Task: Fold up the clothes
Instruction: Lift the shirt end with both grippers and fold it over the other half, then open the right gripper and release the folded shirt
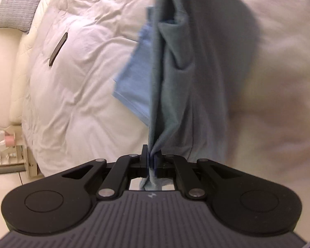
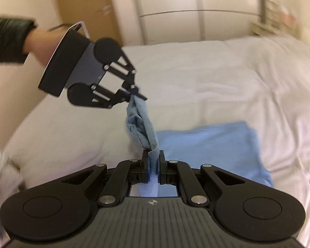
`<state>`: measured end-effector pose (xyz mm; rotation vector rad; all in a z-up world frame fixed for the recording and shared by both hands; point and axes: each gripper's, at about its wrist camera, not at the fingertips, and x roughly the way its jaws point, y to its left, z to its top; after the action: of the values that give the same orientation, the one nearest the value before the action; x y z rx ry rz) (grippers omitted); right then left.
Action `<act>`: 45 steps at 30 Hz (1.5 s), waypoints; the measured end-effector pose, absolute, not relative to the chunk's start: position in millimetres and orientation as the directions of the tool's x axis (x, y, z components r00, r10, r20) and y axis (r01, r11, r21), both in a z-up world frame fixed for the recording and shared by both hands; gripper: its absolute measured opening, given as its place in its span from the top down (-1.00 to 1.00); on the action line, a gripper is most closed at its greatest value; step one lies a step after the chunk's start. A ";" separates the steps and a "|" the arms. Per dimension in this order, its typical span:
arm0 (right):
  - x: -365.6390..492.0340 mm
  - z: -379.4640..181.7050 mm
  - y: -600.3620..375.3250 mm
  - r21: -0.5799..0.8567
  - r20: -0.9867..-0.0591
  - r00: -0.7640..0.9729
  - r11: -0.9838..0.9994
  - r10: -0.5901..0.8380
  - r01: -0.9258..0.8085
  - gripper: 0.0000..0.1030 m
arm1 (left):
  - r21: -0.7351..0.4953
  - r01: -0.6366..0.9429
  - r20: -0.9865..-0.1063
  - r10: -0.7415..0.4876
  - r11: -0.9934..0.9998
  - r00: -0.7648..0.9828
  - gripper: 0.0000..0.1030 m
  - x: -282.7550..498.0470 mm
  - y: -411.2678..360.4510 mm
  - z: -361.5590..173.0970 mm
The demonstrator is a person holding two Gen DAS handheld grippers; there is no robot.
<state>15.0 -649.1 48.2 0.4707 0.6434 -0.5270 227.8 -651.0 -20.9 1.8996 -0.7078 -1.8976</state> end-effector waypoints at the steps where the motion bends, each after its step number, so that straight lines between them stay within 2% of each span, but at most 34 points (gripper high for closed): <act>1: 1.5 42.8 -667.6 0.278 -0.663 0.681 0.743 -0.310 0.609 0.89 | 0.568 -0.102 -0.822 -0.568 -0.817 -0.028 0.95 215.8 -671.6 -25.0; 8: -84.4 -19.3 -769.3 0.445 -0.682 0.661 0.538 -0.314 0.716 0.89 | 0.479 -0.131 -0.878 -0.478 -0.868 -0.041 0.95 152.1 -781.5 -82.0; 16: -122.2 -91.4 -810.4 0.531 -0.725 0.634 0.369 -0.269 0.763 0.89 | 0.420 -0.076 -0.907 -0.417 -0.904 -0.057 0.93 118.4 -826.3 -140.8; 20: -130.0 -106.9 -812.3 0.550 -0.737 0.627 0.315 -0.252 0.774 0.89 | 0.408 0.073 -0.905 -0.414 -0.910 -0.097 0.83 126.0 -835.8 -136.6; 25: -137.6 -117.1 -809.3 0.560 -0.748 0.623 0.286 -0.229 0.778 0.87 | 0.345 0.379 -0.893 -0.424 -0.859 -0.148 0.43 157.2 -846.4 -109.4; 28: -139.9 -122.9 -809.5 0.574 -0.752 0.624 0.257 -0.210 0.778 0.68 | 0.300 0.554 -0.886 -0.442 -0.777 -0.140 0.43 184.0 -849.7 -95.8; 33: -137.1 -120.9 -807.3 0.578 -0.753 0.623 0.239 -0.212 0.780 0.67 | 0.183 0.733 -0.880 -0.441 -0.656 -0.176 0.43 208.2 -861.4 -86.6; 36: -131.8 -123.0 -812.1 0.561 -0.766 0.607 0.241 -0.212 0.792 0.73 | 0.135 0.777 -0.873 -0.445 -0.615 -0.201 0.43 205.0 -873.4 -90.8; 38: -128.5 -123.7 -811.3 0.549 -0.777 0.593 0.234 -0.211 0.802 0.85 | 0.114 0.788 -0.874 -0.438 -0.605 -0.210 0.43 198.4 -881.4 -97.1; 45: -131.7 -118.0 -804.1 0.591 -0.760 0.623 0.202 -0.183 0.781 0.94 | 0.110 0.812 -0.883 -0.431 -0.573 -0.185 0.42 181.9 -900.7 -119.9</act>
<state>-131.7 -804.1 -118.0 1.1844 0.6143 -0.7353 181.9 -900.7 -119.9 1.2113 0.4954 -1.8662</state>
